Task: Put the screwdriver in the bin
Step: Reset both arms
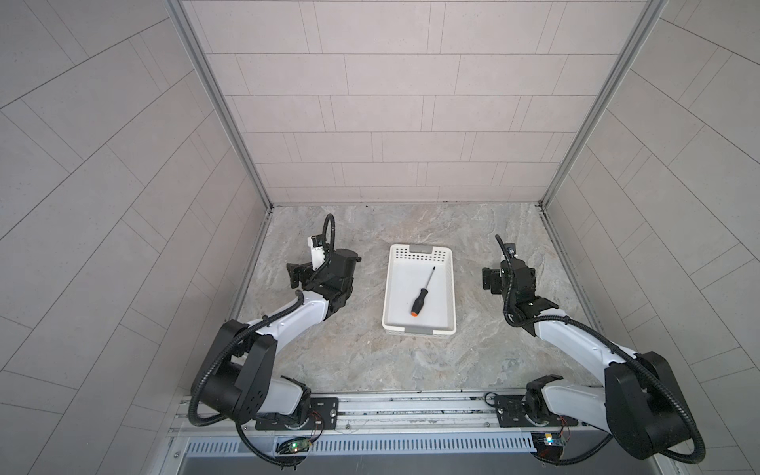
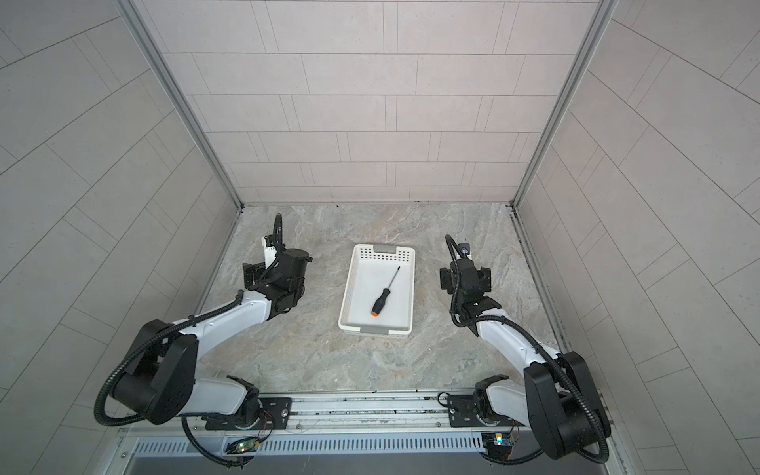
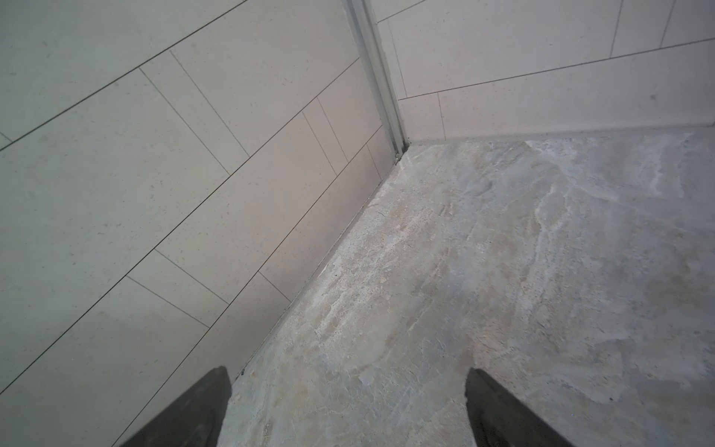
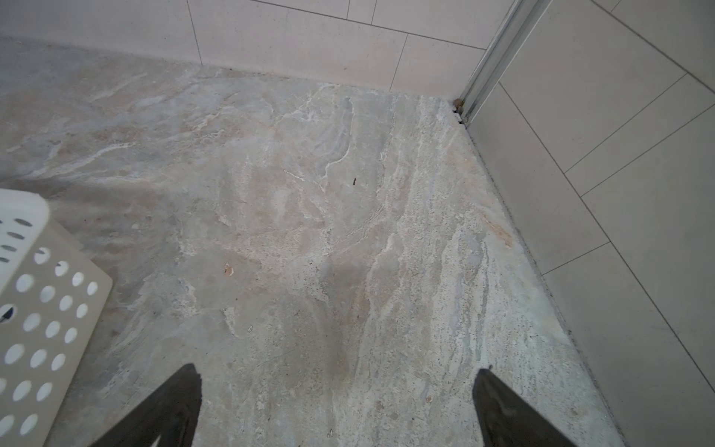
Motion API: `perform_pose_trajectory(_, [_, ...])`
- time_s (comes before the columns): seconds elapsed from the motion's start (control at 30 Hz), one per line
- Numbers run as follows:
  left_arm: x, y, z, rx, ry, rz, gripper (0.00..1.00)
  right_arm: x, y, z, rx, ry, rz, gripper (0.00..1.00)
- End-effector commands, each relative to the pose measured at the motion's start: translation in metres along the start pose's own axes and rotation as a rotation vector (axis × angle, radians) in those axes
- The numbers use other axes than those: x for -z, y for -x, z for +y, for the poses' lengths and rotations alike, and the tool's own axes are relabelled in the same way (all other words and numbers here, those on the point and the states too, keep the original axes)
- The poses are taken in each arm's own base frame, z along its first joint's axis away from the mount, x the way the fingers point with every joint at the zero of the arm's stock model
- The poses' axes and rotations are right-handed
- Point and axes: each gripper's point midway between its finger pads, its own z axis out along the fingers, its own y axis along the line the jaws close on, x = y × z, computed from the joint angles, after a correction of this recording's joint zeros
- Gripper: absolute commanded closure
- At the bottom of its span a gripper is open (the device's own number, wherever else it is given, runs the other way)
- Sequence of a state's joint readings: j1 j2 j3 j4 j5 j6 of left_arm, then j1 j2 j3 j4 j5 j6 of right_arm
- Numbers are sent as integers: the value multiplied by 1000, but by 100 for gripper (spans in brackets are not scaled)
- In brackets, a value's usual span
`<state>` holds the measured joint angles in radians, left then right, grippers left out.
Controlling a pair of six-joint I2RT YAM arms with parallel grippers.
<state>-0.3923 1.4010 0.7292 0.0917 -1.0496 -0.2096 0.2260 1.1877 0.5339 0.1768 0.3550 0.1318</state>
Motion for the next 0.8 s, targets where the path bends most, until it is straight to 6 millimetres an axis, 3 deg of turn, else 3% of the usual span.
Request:
perform_pose_trajectory(0.0, [-9, 0, 4, 54, -28, 30, 0, 1, 10, -13, -8, -66, -75, 0])
perform_pose_trajectory(0.07, [-13, -3, -18, 40, -198, 48, 0, -5, 5, -15, -12, -77, -69, 0])
perform_pose_trajectory(0.23, [-13, -8, -49, 59, -587, 115, 0, -16, -7, -18, -6, -109, -61, 0])
perform_pose_trajectory(0.33, [-22, -16, -34, 62, -541, 72, 0, -22, -12, -18, -5, -114, -61, 1])
perform_pose_trajectory(0.43, [-21, -24, -33, -4, -547, -15, 0, -27, -10, -19, -16, -133, -69, 1])
perform_pose_trajectory(0.6, [-26, -31, -35, -12, -532, -4, 0, -33, -6, -19, 15, -152, -76, 0])
perform_pose_trajectory(0.77, [-34, -39, -30, 102, -540, -9, 0, -37, -4, -17, 18, -102, -88, 0])
